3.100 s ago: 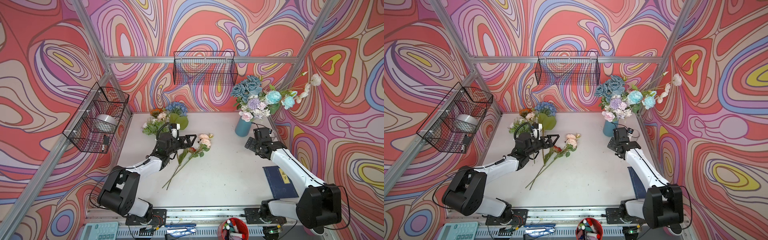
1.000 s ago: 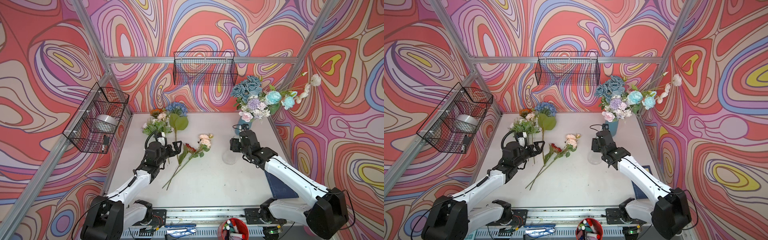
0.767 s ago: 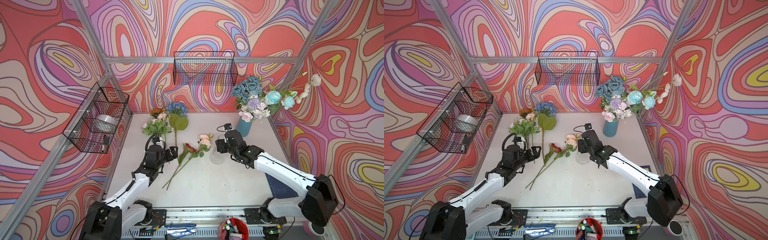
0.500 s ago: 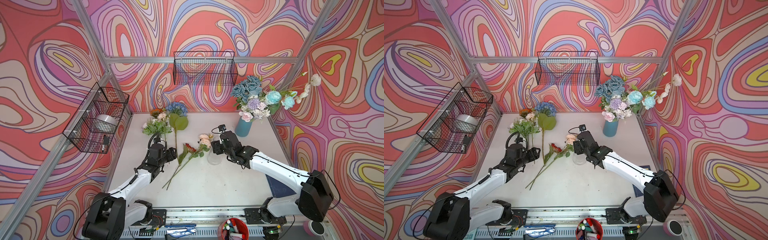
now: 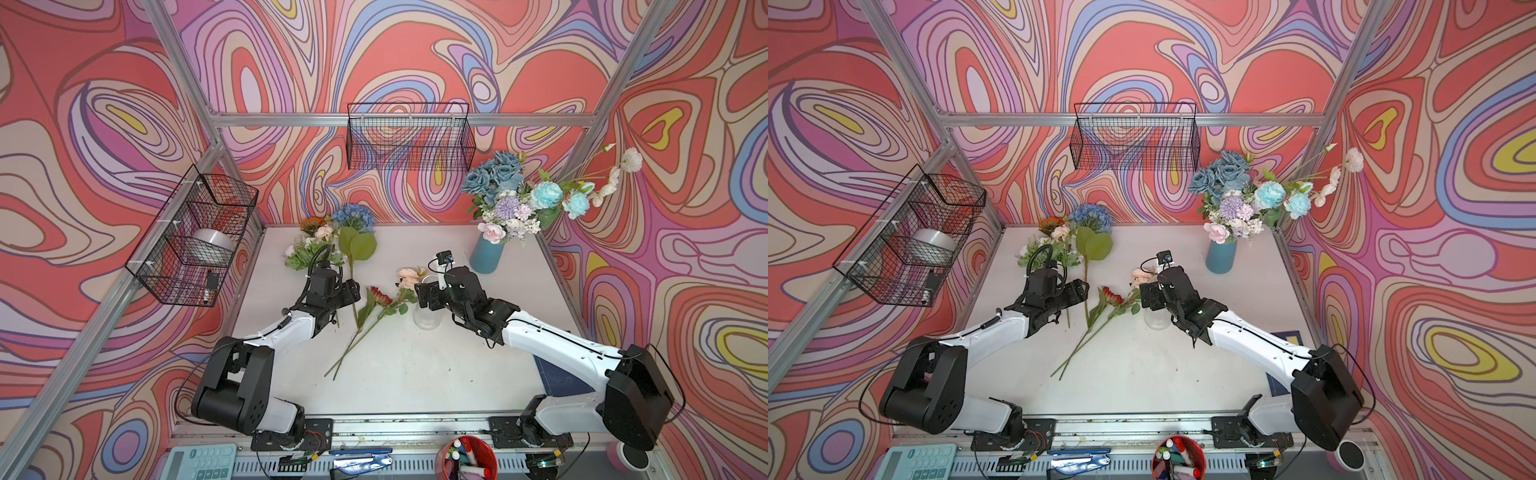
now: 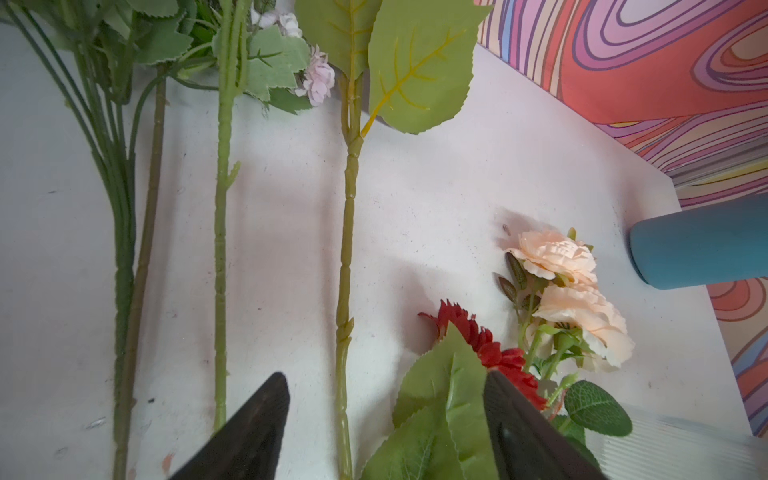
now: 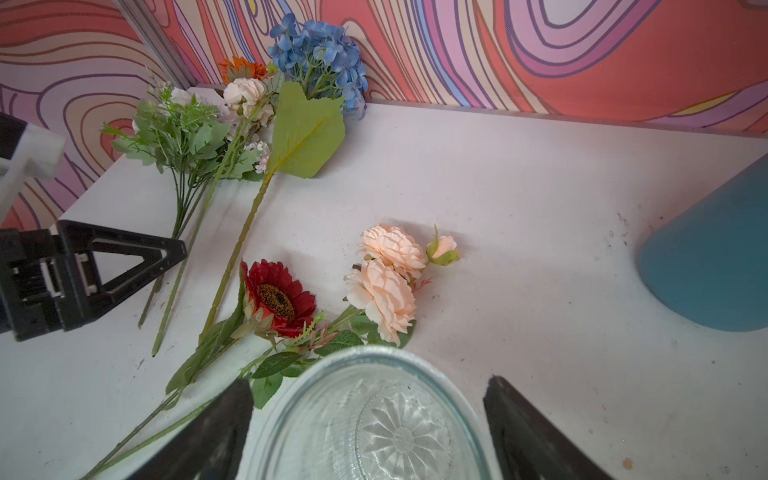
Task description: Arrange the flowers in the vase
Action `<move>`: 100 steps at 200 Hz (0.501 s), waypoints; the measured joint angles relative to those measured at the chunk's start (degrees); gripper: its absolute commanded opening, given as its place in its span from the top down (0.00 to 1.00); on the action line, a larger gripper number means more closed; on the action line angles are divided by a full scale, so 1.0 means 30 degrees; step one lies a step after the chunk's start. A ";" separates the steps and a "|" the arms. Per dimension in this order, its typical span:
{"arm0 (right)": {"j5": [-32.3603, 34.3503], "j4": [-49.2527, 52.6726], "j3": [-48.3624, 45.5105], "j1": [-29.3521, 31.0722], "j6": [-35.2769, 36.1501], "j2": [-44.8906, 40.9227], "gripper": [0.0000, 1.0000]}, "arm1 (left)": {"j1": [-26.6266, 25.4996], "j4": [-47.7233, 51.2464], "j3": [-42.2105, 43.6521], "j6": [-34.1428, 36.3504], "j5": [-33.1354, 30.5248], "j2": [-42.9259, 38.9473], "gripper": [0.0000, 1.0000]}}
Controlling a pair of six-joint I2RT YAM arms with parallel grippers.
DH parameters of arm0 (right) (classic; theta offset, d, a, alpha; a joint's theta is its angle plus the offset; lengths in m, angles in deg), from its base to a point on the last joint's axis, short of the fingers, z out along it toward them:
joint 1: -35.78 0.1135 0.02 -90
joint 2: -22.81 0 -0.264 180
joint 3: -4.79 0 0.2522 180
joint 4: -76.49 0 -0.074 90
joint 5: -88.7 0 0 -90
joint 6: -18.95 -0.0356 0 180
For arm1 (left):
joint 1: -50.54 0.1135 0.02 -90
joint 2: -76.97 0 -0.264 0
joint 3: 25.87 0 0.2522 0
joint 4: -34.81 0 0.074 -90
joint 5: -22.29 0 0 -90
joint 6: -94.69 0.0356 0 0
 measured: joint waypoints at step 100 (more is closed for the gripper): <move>0.0393 0.5435 0.6805 -0.0481 0.0488 -0.0758 0.02 | 0.0000 0.2856 -0.5377 0.1013 0.0007 0.5923 0.31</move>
